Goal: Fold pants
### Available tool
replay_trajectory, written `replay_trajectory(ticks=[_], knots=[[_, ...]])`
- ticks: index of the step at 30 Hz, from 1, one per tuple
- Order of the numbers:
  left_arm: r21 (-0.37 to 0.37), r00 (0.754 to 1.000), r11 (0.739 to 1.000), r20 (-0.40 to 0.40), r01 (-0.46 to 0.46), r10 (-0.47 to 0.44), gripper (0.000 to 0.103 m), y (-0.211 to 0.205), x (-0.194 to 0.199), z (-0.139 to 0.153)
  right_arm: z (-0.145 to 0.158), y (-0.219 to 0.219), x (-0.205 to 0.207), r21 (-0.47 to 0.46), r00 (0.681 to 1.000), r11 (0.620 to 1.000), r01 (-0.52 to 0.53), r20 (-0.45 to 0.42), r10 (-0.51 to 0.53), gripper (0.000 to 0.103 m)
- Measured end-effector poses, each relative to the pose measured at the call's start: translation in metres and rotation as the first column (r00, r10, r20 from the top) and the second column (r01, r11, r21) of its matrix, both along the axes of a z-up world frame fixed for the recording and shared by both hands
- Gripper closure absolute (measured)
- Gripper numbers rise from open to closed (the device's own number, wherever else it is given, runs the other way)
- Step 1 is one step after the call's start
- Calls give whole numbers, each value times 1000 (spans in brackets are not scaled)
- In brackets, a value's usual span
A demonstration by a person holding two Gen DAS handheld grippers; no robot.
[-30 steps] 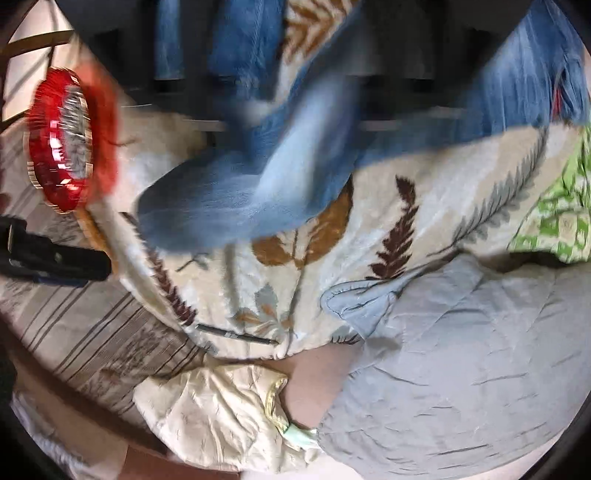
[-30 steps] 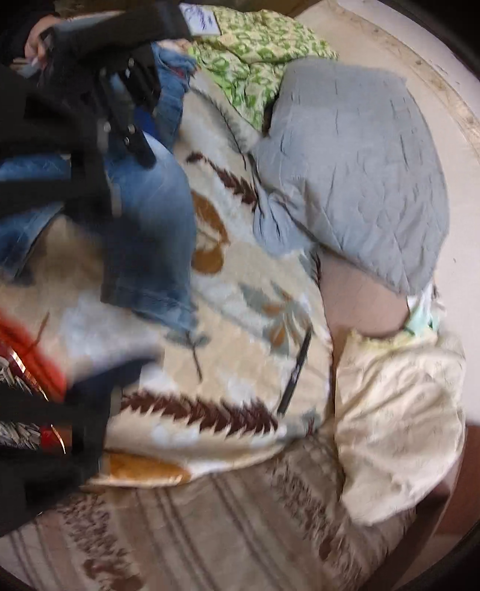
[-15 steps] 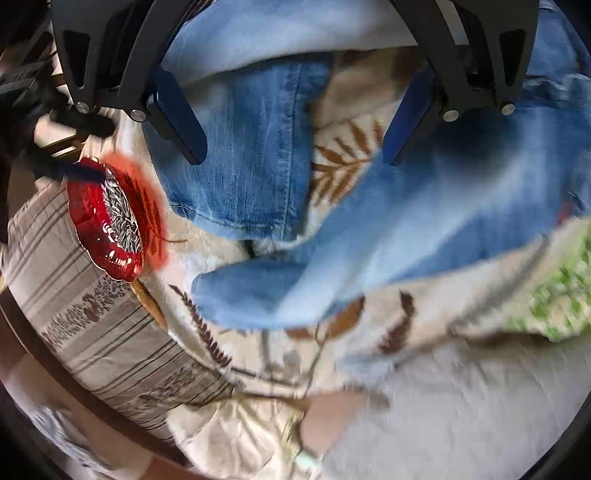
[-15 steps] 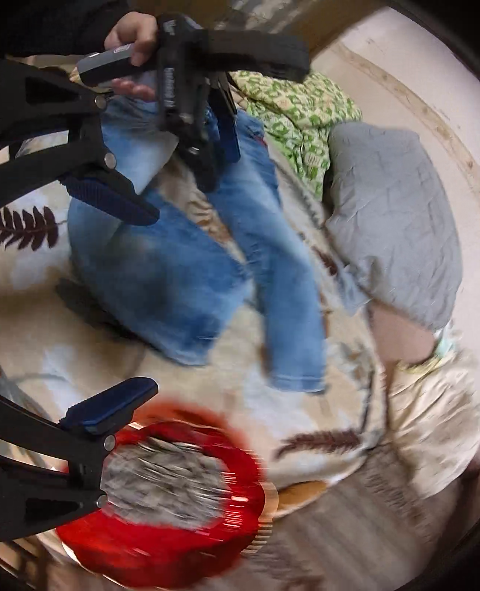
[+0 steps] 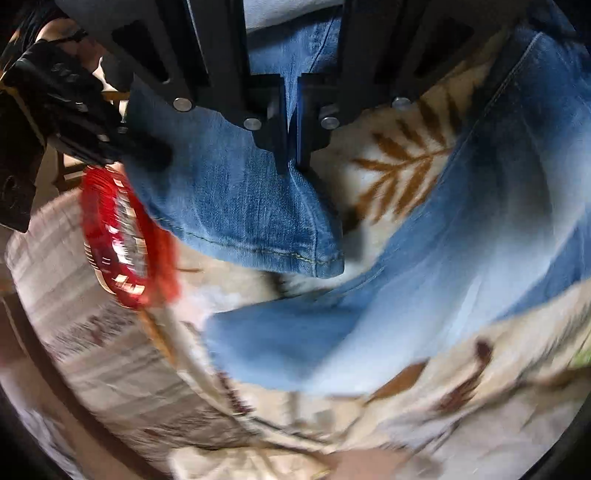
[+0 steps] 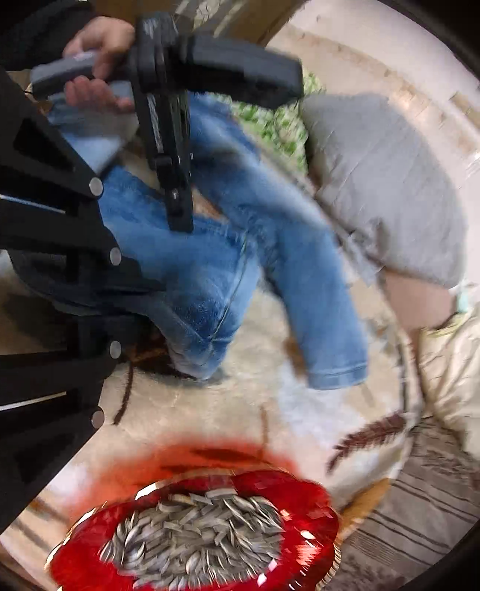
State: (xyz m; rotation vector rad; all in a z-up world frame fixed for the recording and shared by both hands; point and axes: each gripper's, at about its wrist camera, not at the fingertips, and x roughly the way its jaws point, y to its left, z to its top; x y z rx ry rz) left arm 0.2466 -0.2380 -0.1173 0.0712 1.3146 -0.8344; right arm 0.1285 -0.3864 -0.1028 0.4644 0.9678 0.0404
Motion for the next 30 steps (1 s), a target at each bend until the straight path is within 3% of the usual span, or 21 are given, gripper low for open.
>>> replay_trajectory(ticks=[5,8,11,12,13,14,15,16,17,19,22,26,30], knots=[[-129,992,986,85,102,-91,100,-52,-23,52,57,-19,-64,-26,982,996,81,173,-75,96],[-104,975,979,153,178,-161,100,-105,-34,68,75,-32,-99,-53,964,986,158,223,-143,96],[-63,969,978,159,201,-189,98,-138,-33,64,72,-48,-115,-81,958,968,238,185,-220,95],[-70,972,981,164,181,-168,87,-142,-32,65,69,-57,-119,-66,958,965,255,156,-242,91],[-90,977,984,159,156,-140,60,-139,-30,70,63,-66,-125,-33,955,960,277,118,-272,84],[-101,980,985,156,137,-121,40,-131,-32,74,61,-69,-128,-24,954,958,285,101,-281,77],[-115,981,988,175,102,-81,15,-120,-32,81,61,-69,-132,-41,953,955,294,94,-290,52],[-118,974,990,220,80,-53,14,-107,-36,89,65,-69,-138,-76,949,949,306,105,-297,22],[-104,966,991,253,81,-52,14,-97,-37,92,69,-67,-143,-92,943,943,319,129,-307,15],[-40,949,997,311,72,-56,14,-68,-42,100,82,-60,-152,-107,935,939,327,183,-305,15],[42,933,999,358,8,-22,14,8,-53,108,95,-36,-146,-116,951,961,252,212,-224,15],[142,922,982,383,-124,61,14,122,-72,113,100,28,-124,-131,973,991,30,230,1,15],[235,905,932,391,-275,168,14,237,-103,109,89,113,-101,-143,943,961,-237,203,263,15]])
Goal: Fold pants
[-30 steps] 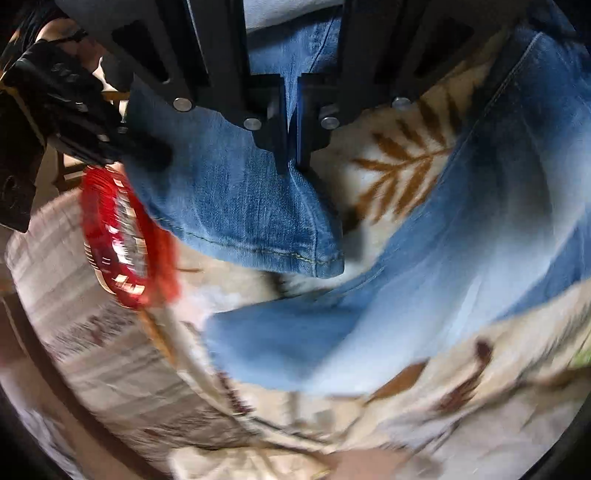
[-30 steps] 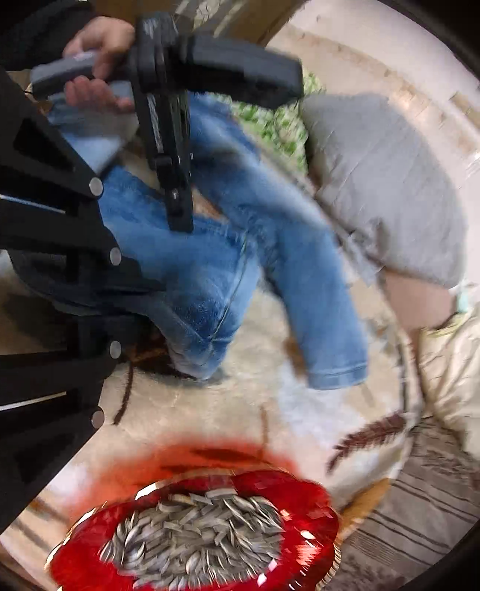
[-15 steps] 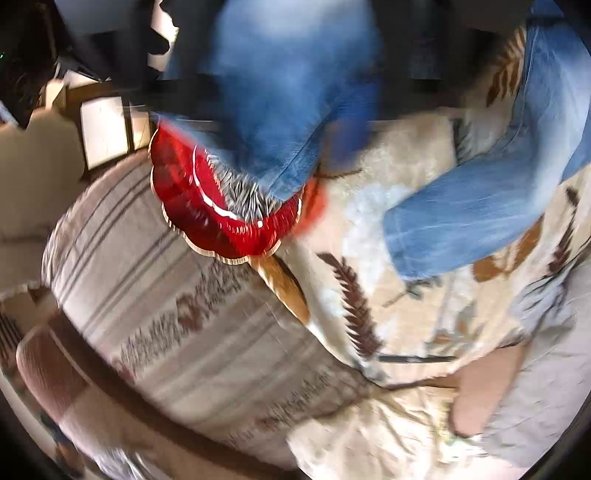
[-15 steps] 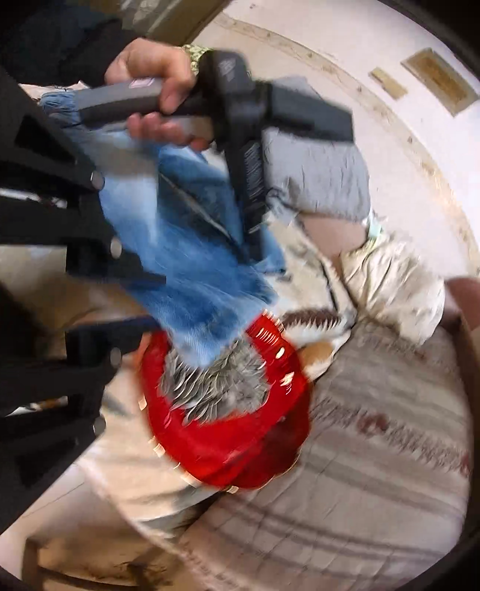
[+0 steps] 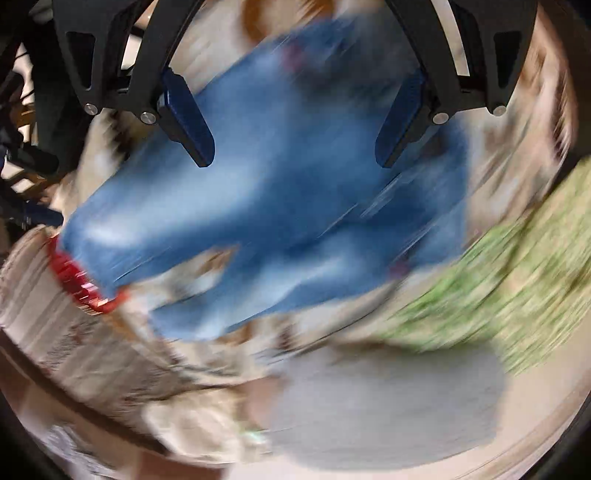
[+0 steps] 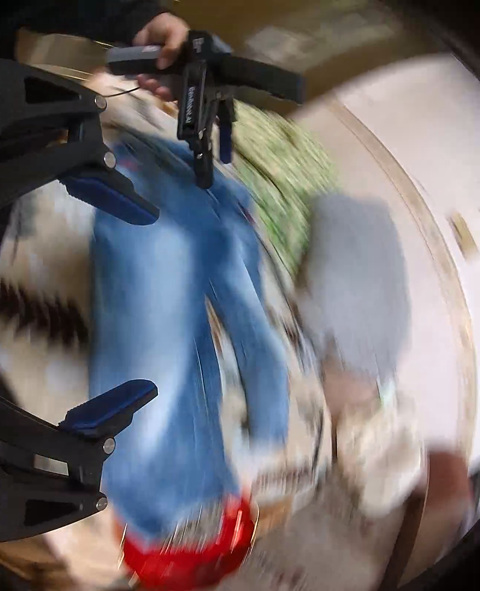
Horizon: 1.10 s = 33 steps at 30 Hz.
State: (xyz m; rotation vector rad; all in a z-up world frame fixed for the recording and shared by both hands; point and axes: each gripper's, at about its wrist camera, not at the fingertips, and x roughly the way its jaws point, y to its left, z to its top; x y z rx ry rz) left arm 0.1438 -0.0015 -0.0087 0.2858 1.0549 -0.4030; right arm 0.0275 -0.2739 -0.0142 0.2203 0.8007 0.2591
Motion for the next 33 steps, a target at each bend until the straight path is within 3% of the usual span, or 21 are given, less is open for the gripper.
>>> replay_trajectory(ticks=[3,6,10,14,15,16,17,18,19,20,22,26,30,32,33], knots=[[17,995,995,-29,-96,96,14,60,-23,-13,-18,67,14,-11,979,980,-199,-42,199,15],[15,989,990,-47,-142,143,14,96,-47,-33,-42,134,21,-50,920,922,-384,-106,377,15],[-4,995,996,-48,-90,89,14,99,-60,-64,-79,185,24,-176,843,827,-534,-177,507,15],[98,999,994,-2,37,-37,16,74,-46,-97,-112,212,36,-288,800,747,-600,-223,557,15],[115,998,991,-36,63,-59,39,72,-40,-109,-124,217,42,-303,793,732,-610,-244,559,18],[70,992,994,-97,87,-80,56,73,-35,-119,-131,219,44,-313,793,729,-608,-257,552,25],[46,993,996,-89,76,-71,59,79,-34,-118,-137,219,49,-320,802,735,-597,-258,539,27],[23,994,997,-86,76,-74,68,83,-32,-113,-138,218,52,-310,809,747,-588,-238,537,36],[-5,993,997,-90,80,-80,76,87,-32,-107,-135,217,52,-302,811,753,-585,-231,537,54],[-26,993,997,-92,79,-81,77,91,-32,-102,-131,217,52,-280,809,759,-588,-226,543,62],[-42,993,996,-83,75,-78,87,102,-36,-91,-121,221,48,-267,801,756,-598,-221,556,69],[-96,997,995,-63,37,-44,88,135,-60,-64,-105,234,26,-215,748,716,-664,-210,630,73],[-105,994,994,-108,9,-20,87,159,-94,-73,-96,244,-6,-163,696,677,-717,-206,688,74],[-75,992,997,-130,-6,-4,81,157,-98,-84,-105,249,-13,-189,688,662,-726,-224,691,68],[-49,991,998,-135,-24,18,73,155,-96,-88,-112,251,-11,-197,688,660,-725,-251,680,55]])
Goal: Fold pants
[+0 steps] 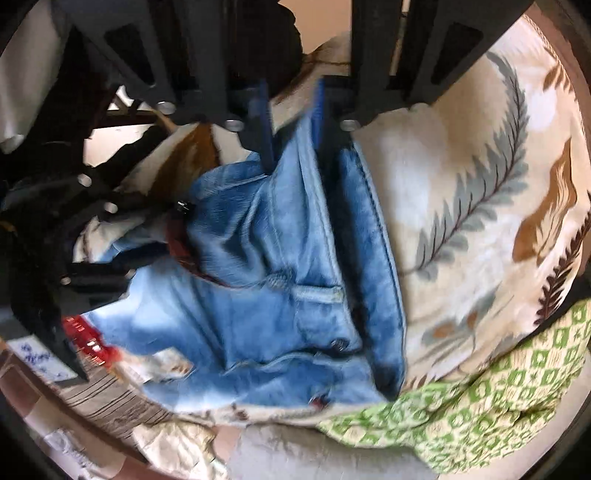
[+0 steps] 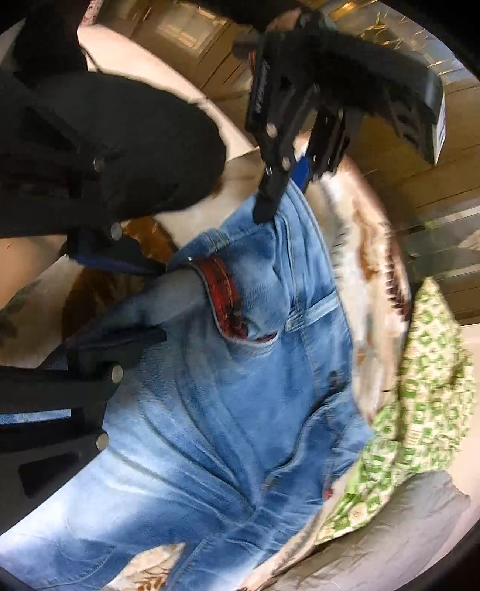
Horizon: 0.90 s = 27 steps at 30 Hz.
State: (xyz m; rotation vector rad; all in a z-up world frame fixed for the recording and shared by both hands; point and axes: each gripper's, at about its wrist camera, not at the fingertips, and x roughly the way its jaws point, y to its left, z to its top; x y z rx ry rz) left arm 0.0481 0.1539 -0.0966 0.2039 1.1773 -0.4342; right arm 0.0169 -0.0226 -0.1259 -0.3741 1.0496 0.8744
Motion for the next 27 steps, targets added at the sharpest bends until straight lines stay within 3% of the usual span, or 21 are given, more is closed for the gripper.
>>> replay_trajectory(ticks=[1,2,3,4,6,8,10,15,18,21,24,27], knots=[[21,1000,999,8,-30,30,61,2,3,3,-4,-4,2,-19,1000,1000,18,-21,-18,38],[15,998,998,21,-56,56,53,4,6,9,-3,-9,4,-11,999,1000,29,-32,-30,35],[-23,995,996,51,-81,83,33,7,10,20,6,-22,6,27,999,999,43,-33,-42,33],[-66,989,992,94,-107,113,21,9,15,33,13,-31,9,49,998,997,52,-28,-51,28],[-111,976,984,148,-143,158,20,7,35,53,34,-54,16,97,995,991,94,3,-95,21],[-137,968,975,156,-175,196,20,0,60,63,56,-83,41,127,984,979,157,61,-166,20],[-161,962,964,140,-211,234,20,-10,89,66,67,-93,67,104,968,973,204,126,-217,20],[-127,932,929,65,-347,357,20,-29,170,51,77,-108,157,13,936,964,265,238,-260,20],[-142,910,899,-33,-414,414,20,-33,219,29,67,-98,209,-90,936,968,232,290,-198,20],[-73,890,888,-75,-454,449,20,-39,260,4,45,-81,255,-212,944,964,162,319,-88,20],[-29,875,879,-120,-475,469,20,-41,283,-20,22,-58,288,-283,955,956,79,297,9,20],[-73,875,878,-148,-474,460,20,-36,292,-35,3,-41,314,-300,964,954,0,255,81,20]])
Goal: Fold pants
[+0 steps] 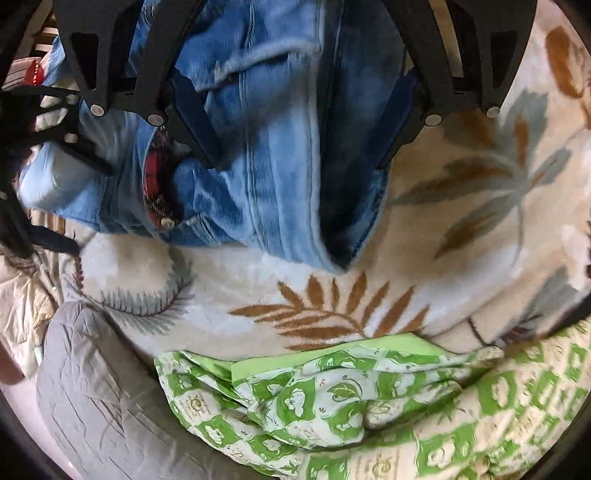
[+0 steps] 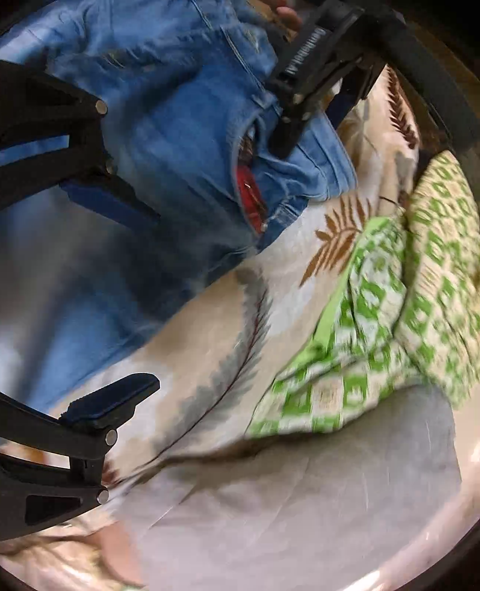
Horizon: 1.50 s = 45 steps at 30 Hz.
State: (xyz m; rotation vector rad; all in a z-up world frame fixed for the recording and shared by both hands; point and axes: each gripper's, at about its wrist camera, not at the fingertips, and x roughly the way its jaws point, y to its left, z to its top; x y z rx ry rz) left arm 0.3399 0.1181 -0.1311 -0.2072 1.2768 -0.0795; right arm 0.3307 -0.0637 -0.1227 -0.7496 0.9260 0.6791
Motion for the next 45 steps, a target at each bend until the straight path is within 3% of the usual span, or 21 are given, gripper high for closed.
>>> replay_trajectory(ticks=[2,3,4,5,6,7,9,12,14,16,17,18,19,21,24,27,33,36,39,43,45], knots=[[-6,999,1000,41,16,-15,30,1,-1,0,-18,11,15,-6,998,1000,-25,-57,25,21],[33,998,999,53,33,-35,61,0,-2,0,-25,13,18,-10,996,1000,-27,-82,27,23],[61,997,997,57,52,-55,69,1,-3,0,-31,14,23,10,993,1000,-14,-115,15,29],[60,996,996,62,63,-67,73,3,-2,2,-30,11,27,64,988,998,6,-156,4,41],[35,995,997,68,64,-67,81,8,-2,4,-27,7,31,130,974,991,24,-224,5,69],[11,995,998,76,60,-60,90,12,-2,7,-25,5,32,148,975,988,48,-221,-14,77],[-9,992,999,121,36,-34,95,20,-3,21,-17,13,29,159,984,987,39,-180,-10,89],[32,981,999,195,-25,19,95,34,-1,43,-1,30,28,183,994,982,37,-109,-17,90],[14,984,999,176,-45,42,93,44,4,40,13,43,33,221,997,973,65,-64,-52,90],[50,992,999,126,-16,10,80,42,9,27,12,52,41,209,994,972,106,-62,-95,81],[59,994,998,109,-19,12,66,43,8,23,7,53,46,181,988,973,142,-89,-128,76],[84,995,996,90,-43,36,34,44,5,21,4,52,49,159,982,971,178,-98,-164,60],[99,992,992,106,-75,64,19,45,-1,25,3,46,48,145,974,966,214,-99,-201,35],[85,980,991,178,-106,90,18,45,-16,41,14,20,39,200,964,945,261,-107,-244,26],[94,978,995,208,-29,9,18,18,-34,62,38,-36,23,286,941,897,338,-137,-310,26],[118,968,989,224,93,-118,18,-34,-43,78,68,-111,-3,369,909,831,416,-152,-388,23],[95,915,935,194,341,-354,18,-168,-56,74,83,-258,-51,328,791,728,602,-119,-601,23],[132,868,888,187,441,-460,18,-234,-59,60,72,-316,-64,283,727,675,681,-152,-669,23],[214,795,812,182,542,-579,18,-296,-64,47,56,-358,-63,269,686,633,725,-212,-696,23],[341,712,722,180,602,-679,18,-350,-55,27,38,-373,-42,294,678,612,734,-283,-678,23],[390,698,691,151,608,-700,18,-361,-46,15,29,-368,-28,311,688,614,725,-298,-662,23]])
